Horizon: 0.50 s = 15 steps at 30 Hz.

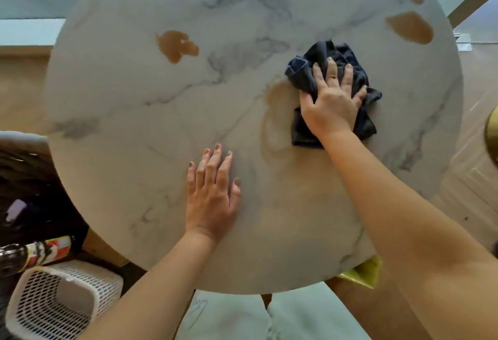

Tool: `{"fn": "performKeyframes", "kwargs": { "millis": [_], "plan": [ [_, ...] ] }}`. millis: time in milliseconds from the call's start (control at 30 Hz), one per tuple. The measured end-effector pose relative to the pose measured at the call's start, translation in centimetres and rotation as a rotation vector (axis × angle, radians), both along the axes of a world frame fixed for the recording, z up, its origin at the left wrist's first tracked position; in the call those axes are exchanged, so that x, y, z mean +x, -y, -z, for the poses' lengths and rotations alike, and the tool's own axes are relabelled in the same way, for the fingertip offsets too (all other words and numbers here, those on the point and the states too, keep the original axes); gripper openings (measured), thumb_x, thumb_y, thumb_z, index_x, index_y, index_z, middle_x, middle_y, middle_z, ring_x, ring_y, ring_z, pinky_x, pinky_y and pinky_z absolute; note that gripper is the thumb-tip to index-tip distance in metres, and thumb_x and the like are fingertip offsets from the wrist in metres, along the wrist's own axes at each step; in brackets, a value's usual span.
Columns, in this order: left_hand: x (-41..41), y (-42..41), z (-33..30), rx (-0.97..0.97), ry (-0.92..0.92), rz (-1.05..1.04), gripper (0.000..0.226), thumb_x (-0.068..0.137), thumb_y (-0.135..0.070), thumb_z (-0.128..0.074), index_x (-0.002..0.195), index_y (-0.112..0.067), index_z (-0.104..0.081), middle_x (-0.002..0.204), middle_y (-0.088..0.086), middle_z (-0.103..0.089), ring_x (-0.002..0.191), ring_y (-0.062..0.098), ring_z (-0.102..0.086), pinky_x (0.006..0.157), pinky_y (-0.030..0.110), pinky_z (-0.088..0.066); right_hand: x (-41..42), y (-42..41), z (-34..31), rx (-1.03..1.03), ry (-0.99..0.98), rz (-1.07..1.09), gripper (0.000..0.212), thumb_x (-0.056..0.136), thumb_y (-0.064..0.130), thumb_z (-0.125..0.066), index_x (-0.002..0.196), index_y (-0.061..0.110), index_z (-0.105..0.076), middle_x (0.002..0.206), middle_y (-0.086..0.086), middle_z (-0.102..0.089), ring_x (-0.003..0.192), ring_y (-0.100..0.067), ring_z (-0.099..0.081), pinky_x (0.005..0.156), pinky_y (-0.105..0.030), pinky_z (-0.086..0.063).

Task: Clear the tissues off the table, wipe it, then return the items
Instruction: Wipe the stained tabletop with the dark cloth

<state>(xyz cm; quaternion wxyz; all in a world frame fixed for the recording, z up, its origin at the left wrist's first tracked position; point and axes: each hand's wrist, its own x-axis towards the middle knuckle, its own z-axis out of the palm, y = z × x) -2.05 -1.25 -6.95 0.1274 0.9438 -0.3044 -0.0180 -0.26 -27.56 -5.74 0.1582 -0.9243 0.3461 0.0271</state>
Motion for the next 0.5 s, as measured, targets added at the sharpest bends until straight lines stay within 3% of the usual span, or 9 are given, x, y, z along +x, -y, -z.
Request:
{"fn": "performKeyframes", "kwargs": {
  "millis": [100, 233, 367, 500],
  "plan": [
    [0.0, 0.0, -0.1, -0.010, 0.016, 0.005, 0.050, 0.086, -0.029, -0.039, 0.132, -0.009, -0.044, 0.141, 0.014, -0.042, 0.134, 0.024, -0.026, 0.112, 0.043, -0.012, 3.0, -3.5, 0.2, 0.021, 0.042, -0.234, 0.057, 0.089, 0.045, -0.036, 0.143, 0.033, -0.026, 0.156, 0.006, -0.013, 0.144, -0.024, -0.001, 0.111, -0.057, 0.001],
    [-0.1, 0.0, 0.0, -0.013, 0.016, -0.005, 0.051, 0.086, -0.029, -0.040, 0.132, -0.009, -0.045, 0.142, 0.012, -0.042, 0.135, 0.023, -0.027, 0.113, 0.042, -0.012, -4.6, -6.6, 0.6, -0.053, 0.107, -0.610, 0.057, 0.078, 0.043, -0.039, 0.134, 0.031, -0.044, 0.147, 0.004, -0.038, 0.140, -0.021, -0.026, 0.109, -0.053, -0.017],
    [-0.1, 0.0, 0.2, -0.020, 0.007, -0.018, 0.050, 0.087, -0.030, -0.039, 0.134, -0.013, -0.040, 0.143, 0.010, -0.042, 0.136, 0.021, -0.026, 0.113, 0.042, -0.011, -9.0, -1.2, 0.5, -0.076, 0.050, -0.447, 0.062, 0.074, 0.042, -0.038, 0.134, 0.028, -0.046, 0.144, 0.000, -0.042, 0.137, -0.023, -0.032, 0.106, -0.054, -0.022],
    [-0.1, 0.0, 0.3, -0.019, 0.011, -0.014, 0.049, 0.088, -0.030, -0.039, 0.133, -0.013, -0.040, 0.142, 0.010, -0.042, 0.136, 0.022, -0.028, 0.114, 0.042, -0.012, -1.7, 1.8, 0.1, -0.025, -0.011, -0.183, 0.057, 0.087, 0.045, -0.036, 0.143, 0.032, -0.027, 0.155, 0.004, -0.015, 0.144, -0.023, -0.005, 0.110, -0.058, -0.004]
  ]
}}
